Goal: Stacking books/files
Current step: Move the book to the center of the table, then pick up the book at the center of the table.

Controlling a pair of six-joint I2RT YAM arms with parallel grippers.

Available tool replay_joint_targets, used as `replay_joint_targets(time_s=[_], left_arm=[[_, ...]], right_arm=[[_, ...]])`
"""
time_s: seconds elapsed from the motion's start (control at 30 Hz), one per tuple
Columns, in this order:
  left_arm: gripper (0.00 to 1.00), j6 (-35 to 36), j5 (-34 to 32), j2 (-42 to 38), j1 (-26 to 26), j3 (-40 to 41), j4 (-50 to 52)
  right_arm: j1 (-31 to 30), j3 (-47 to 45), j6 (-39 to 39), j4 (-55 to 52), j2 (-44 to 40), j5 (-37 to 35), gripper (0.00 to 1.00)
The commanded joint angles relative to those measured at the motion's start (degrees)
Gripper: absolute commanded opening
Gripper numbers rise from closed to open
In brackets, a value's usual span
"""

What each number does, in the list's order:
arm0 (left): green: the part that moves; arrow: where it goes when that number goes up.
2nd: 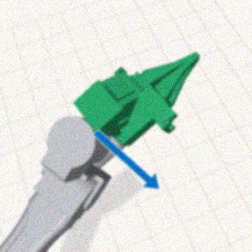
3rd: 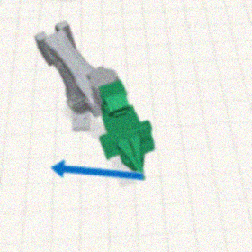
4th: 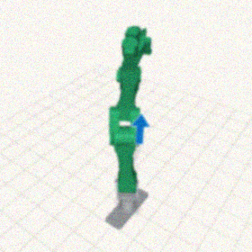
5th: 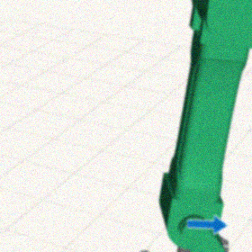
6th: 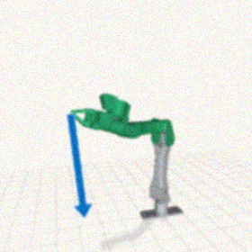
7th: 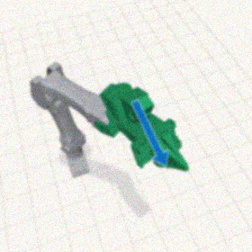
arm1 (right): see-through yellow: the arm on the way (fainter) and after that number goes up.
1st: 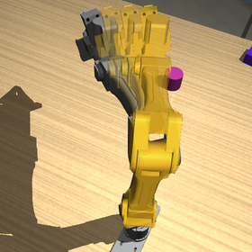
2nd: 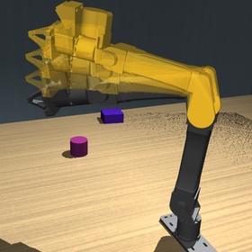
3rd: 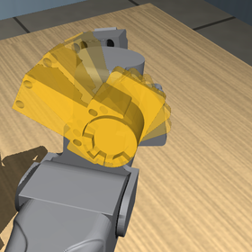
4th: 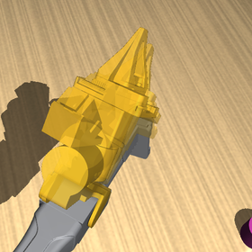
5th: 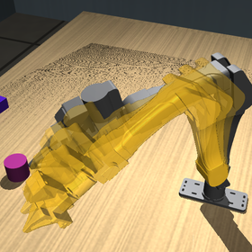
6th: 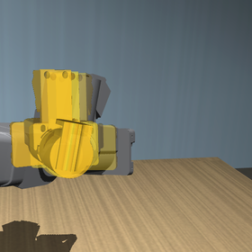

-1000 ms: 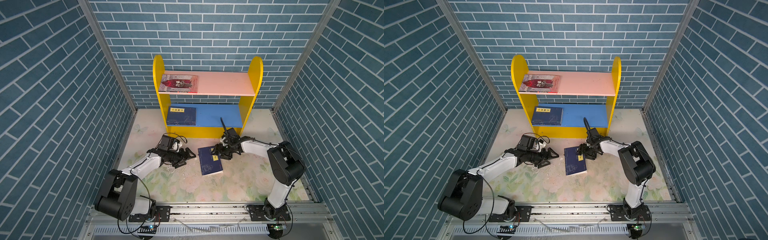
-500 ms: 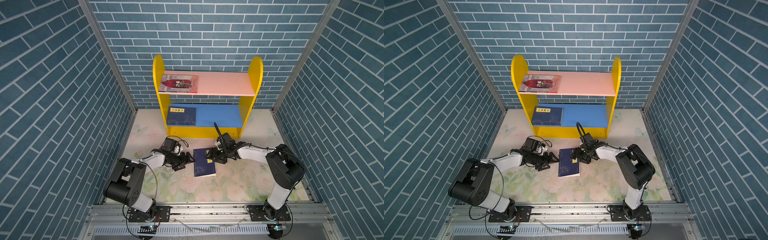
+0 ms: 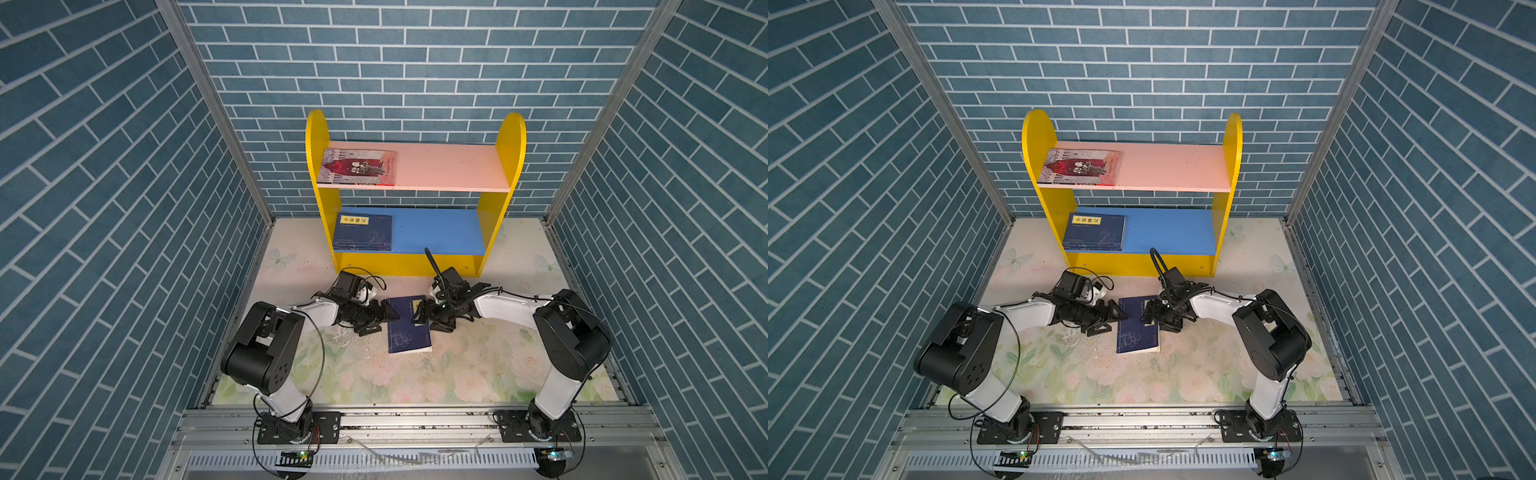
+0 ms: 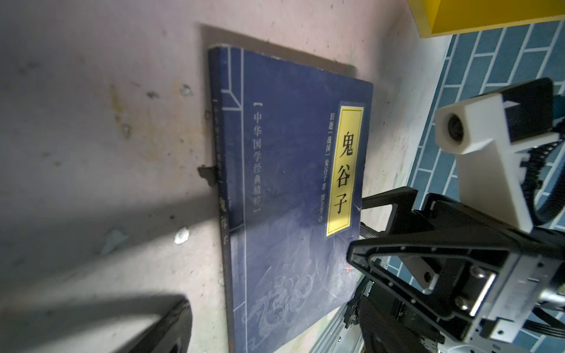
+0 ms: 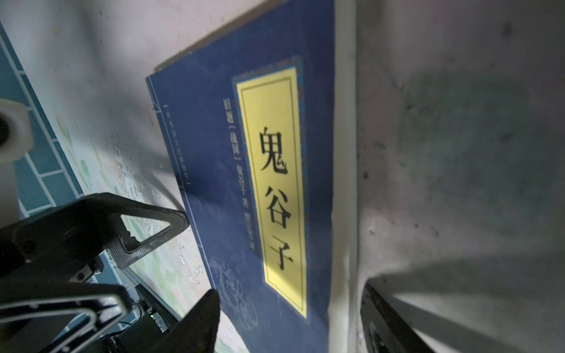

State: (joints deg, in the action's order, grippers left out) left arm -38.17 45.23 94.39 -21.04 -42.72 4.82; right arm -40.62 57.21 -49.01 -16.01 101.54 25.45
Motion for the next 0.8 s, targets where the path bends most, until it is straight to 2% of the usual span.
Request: replay_joint_targets(time_s=[0.0,0.1,0.23,0.43,0.53,0.77], left_arm=[[0.88,0.04,0.78,2.8,-0.5,0.53,-3.03],[0.87,2.63,1.39,4.37,-0.53,-0.26,-3.73],[0.87,1.09,0.62,3.38,-0.5,1.17,-6.13],[0.88,-0.69,3.08,5.14,-0.49,1.82,-12.21],[0.87,-0.29,4.11,4.83,-0.31,2.48,-15.09],[0.87,-6.92,8.3,2.49,-0.2,5.64,-22.99]], right_arm=[[-0.6,-3.25,1.08,-9.3,3.63,-0.62,0.74],[-0.69,-3.17,0.76,-8.36,4.52,0.27,0.74],[-0.77,-2.87,0.39,-7.09,5.16,1.99,0.74],[-0.83,-2.48,-0.47,-4.58,6.43,4.93,0.73],[-0.84,-2.14,-0.23,-6.1,7.21,4.07,0.73],[-0.78,0.26,0.15,-8.38,9.55,1.02,0.73]])
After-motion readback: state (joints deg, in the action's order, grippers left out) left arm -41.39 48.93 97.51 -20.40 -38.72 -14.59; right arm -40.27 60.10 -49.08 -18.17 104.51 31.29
